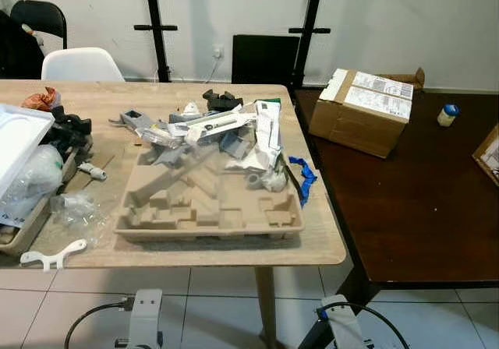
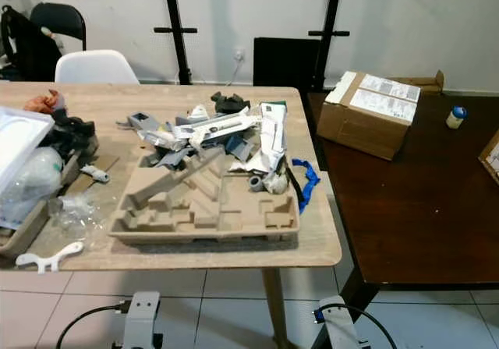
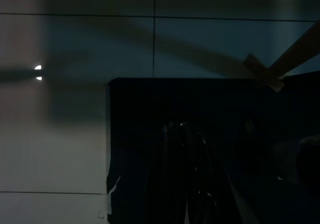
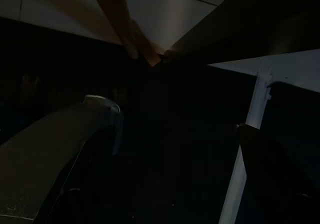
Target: Picking trash to rubbish bin
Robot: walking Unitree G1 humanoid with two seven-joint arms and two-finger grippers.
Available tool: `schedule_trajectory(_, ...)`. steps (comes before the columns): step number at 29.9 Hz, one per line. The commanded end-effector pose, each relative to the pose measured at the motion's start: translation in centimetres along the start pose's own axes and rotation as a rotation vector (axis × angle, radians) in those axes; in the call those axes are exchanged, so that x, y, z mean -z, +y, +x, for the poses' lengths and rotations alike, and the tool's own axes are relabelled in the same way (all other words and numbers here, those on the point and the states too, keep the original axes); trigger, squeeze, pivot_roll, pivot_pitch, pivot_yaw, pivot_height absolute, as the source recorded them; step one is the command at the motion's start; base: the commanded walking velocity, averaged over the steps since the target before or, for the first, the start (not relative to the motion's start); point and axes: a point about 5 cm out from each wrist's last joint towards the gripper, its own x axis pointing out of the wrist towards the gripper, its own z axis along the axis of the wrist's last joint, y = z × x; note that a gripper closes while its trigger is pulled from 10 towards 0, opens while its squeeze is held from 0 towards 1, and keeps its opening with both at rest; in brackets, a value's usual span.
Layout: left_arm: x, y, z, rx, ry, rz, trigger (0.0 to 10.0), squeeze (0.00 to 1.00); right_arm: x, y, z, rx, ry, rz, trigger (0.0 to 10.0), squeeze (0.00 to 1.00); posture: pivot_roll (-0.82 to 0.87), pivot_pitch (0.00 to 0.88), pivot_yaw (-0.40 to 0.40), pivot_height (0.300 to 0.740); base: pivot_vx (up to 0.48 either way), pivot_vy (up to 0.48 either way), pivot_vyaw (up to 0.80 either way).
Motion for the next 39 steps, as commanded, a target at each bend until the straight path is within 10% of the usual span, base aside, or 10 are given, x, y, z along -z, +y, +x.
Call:
schedule_trajectory(1, 0.3, -0.5, 0.0, 0.012, -0.001, -0.01, 10.0, 0.0, 0.3, 0.0, -0.1, -0.001, 0.002, 0.007, 10.0, 0.0, -0.08, 0.088, -0.033, 0.74, -0.285, 0.0, 0.0)
schedule_trajectory(39, 0.1, -0.8, 0.0, 0.043, -0.005, 0.02, 10.0, 0.0, 0.8, 0.9, -0.1, -0.031, 0.017, 0.009, 10.0, 0.0, -0.04, 0.13, -0.048, 0.74, -0.185, -0.025, 0.0)
